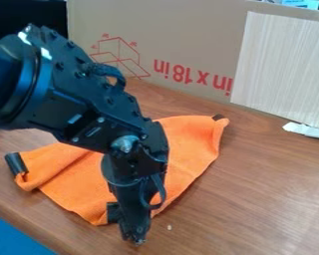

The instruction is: Unfold the cloth from bottom right to top left

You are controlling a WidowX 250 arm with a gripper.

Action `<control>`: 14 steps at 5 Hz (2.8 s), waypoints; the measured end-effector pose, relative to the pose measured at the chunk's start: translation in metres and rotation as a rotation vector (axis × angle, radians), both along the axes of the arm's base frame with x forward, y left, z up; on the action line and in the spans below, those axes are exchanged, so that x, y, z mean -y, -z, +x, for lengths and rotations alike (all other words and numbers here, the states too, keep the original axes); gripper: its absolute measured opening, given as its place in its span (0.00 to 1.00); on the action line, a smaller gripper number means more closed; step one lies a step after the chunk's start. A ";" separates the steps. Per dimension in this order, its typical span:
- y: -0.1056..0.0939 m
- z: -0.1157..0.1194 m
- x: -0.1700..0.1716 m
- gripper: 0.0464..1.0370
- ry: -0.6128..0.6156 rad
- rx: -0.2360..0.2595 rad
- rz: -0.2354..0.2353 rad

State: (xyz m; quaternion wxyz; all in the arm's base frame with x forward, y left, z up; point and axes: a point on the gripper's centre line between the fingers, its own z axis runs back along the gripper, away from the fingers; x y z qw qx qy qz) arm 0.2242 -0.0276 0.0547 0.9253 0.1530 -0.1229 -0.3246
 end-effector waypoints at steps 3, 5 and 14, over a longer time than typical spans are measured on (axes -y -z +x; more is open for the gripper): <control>0.005 0.002 0.000 0.34 0.000 0.002 0.014; 0.004 -0.005 0.001 0.02 0.020 -0.005 0.012; -0.069 0.084 -0.082 0.00 -0.195 0.017 -0.084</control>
